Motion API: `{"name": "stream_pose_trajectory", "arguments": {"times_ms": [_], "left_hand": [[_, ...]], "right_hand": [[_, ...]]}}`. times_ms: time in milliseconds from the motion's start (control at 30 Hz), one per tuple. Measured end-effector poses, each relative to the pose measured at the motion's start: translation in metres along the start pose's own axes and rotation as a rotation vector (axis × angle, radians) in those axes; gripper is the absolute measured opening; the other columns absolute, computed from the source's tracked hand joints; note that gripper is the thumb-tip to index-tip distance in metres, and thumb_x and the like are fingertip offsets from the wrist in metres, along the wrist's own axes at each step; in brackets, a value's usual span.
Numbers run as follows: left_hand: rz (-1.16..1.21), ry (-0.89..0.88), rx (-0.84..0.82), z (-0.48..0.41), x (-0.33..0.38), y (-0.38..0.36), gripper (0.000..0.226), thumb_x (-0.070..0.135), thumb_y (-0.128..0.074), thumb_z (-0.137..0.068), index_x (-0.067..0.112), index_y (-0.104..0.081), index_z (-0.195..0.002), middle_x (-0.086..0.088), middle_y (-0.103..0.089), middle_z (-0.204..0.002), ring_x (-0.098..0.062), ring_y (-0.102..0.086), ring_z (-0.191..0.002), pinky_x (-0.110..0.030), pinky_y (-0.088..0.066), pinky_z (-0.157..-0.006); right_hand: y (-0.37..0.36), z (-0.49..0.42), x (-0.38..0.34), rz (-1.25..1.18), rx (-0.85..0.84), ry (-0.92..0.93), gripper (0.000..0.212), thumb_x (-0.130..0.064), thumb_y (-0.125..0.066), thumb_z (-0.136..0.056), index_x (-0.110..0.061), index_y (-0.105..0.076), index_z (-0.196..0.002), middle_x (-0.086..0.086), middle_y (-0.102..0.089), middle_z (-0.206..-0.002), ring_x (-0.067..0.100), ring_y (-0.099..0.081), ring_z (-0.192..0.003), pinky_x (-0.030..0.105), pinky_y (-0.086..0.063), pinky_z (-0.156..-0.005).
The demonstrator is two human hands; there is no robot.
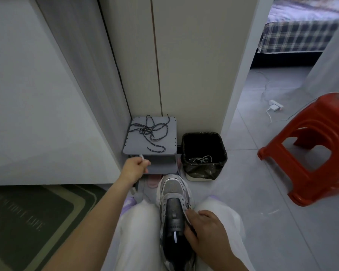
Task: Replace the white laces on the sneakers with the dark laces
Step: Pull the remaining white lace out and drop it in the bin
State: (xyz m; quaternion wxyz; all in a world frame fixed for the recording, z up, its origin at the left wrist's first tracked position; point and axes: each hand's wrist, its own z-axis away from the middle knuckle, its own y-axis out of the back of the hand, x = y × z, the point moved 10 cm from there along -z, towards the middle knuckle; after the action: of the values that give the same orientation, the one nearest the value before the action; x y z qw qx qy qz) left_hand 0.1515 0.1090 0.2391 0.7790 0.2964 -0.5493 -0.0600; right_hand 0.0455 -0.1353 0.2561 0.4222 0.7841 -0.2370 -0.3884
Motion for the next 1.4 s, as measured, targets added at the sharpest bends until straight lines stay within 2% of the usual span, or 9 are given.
{"name": "stream_pose_trajectory", "arguments": {"times_ms": [267, 400, 500, 567, 667, 867, 967, 1067, 1400], "left_hand": [[0.207, -0.253, -0.204, 0.038, 0.069, -0.031, 0.015, 0.014, -0.056, -0.093, 0.022, -0.067, -0.086, 0.008, -0.062, -0.059, -0.001, -0.052, -0.057, -0.013, -0.043, -0.063], [0.25, -0.312, -0.268, 0.053, 0.098, -0.032, 0.017, 0.013, -0.053, -0.094, 0.019, -0.066, -0.087, 0.004, -0.06, -0.062, 0.0, -0.038, -0.044, -0.01, -0.033, -0.047], [0.271, -0.341, -0.33, 0.065, 0.115, -0.036, 0.016, 0.009, -0.051, -0.095, 0.015, -0.065, -0.089, 0.003, -0.059, -0.062, 0.001, -0.041, -0.045, -0.011, -0.035, -0.048], [0.335, -0.359, -0.356, 0.071, 0.127, -0.035, 0.017, 0.008, -0.049, -0.095, 0.013, -0.064, -0.091, 0.001, -0.058, -0.063, 0.0, -0.043, -0.047, -0.012, -0.036, -0.048], [0.55, -0.393, -0.203, 0.059, 0.14, 0.003, 0.019, 0.012, -0.047, -0.096, 0.014, -0.065, -0.091, 0.004, -0.059, -0.064, -0.007, -0.041, -0.049, -0.017, -0.035, -0.046], [0.988, -0.308, 0.226, 0.02, 0.099, 0.108, 0.017, 0.021, -0.045, -0.098, 0.016, -0.061, -0.095, 0.004, -0.053, -0.066, -0.007, -0.04, -0.051, -0.018, -0.033, -0.045], [0.569, -0.193, 0.263, 0.012, 0.077, 0.088, 0.019, 0.03, -0.05, -0.095, 0.017, -0.063, -0.095, 0.002, -0.055, -0.072, -0.013, -0.048, -0.062, -0.022, -0.039, -0.054], [0.025, -0.175, -0.042, 0.011, 0.075, 0.001, 0.019, 0.034, -0.059, -0.09, 0.017, -0.063, -0.095, 0.005, -0.058, -0.077, -0.011, -0.054, -0.073, -0.019, -0.04, -0.06], [-0.036, -0.334, -0.293, 0.005, 0.112, -0.139, 0.01, 0.015, -0.059, -0.088, 0.014, -0.056, -0.079, 0.009, -0.049, -0.063, -0.001, -0.044, -0.057, -0.024, -0.036, -0.057]], "right_hand": [[0.006, -0.009, -0.005, 0.02, -0.062, 0.035, 0.027, -0.047, -0.056, -0.079, -0.026, -0.054, -0.064, -0.008, -0.052, -0.05, 0.007, -0.043, -0.045, 0.016, -0.021, -0.054], [0.027, -0.047, 0.029, -0.087, -0.039, -0.294, 0.061, -0.072, -0.027, -0.082, -0.025, -0.064, -0.074, -0.007, -0.061, -0.063, 0.008, -0.056, -0.059, 0.025, -0.038, -0.057], [0.034, -0.1, 0.044, -0.417, 0.069, -0.386, 0.039, -0.039, -0.062, -0.085, -0.035, -0.053, -0.123, -0.015, -0.054, -0.102, 0.008, -0.06, -0.075, 0.027, -0.049, -0.069], [0.019, -0.135, 0.034, -0.6, -0.042, -0.325, 0.038, -0.026, -0.068, -0.083, -0.035, -0.054, -0.117, -0.013, -0.049, -0.1, 0.006, -0.055, -0.066, 0.021, -0.043, -0.063], [-0.009, -0.155, 0.043, -0.526, -0.195, -0.344, 0.021, -0.02, -0.065, -0.086, -0.025, -0.057, -0.066, -0.005, -0.055, -0.072, 0.002, -0.046, -0.059, 0.021, -0.036, -0.06], [-0.034, -0.085, 0.155, -0.406, -0.31, -0.742, 0.03, -0.01, -0.059, -0.088, -0.017, -0.052, -0.059, 0.007, -0.06, -0.066, 0.015, -0.057, -0.057, 0.014, -0.042, -0.047], [-0.02, -0.087, 0.165, -0.688, -0.157, -0.831, 0.033, -0.001, -0.056, -0.091, -0.009, -0.051, -0.06, 0.011, -0.057, -0.058, 0.013, -0.055, -0.043, 0.016, -0.041, -0.038], [0.013, -0.135, 0.136, -0.834, -0.105, -0.695, 0.02, -0.005, -0.057, -0.091, -0.009, -0.058, -0.072, 0.006, -0.063, -0.059, 0.007, -0.056, -0.043, 0.017, -0.043, -0.042], [0.096, -0.198, 0.07, -1.138, -0.043, -0.423, 0.008, -0.003, -0.057, -0.089, -0.006, -0.064, -0.089, 0.004, -0.069, -0.065, 0.009, -0.06, -0.05, 0.018, -0.051, -0.051]]}}
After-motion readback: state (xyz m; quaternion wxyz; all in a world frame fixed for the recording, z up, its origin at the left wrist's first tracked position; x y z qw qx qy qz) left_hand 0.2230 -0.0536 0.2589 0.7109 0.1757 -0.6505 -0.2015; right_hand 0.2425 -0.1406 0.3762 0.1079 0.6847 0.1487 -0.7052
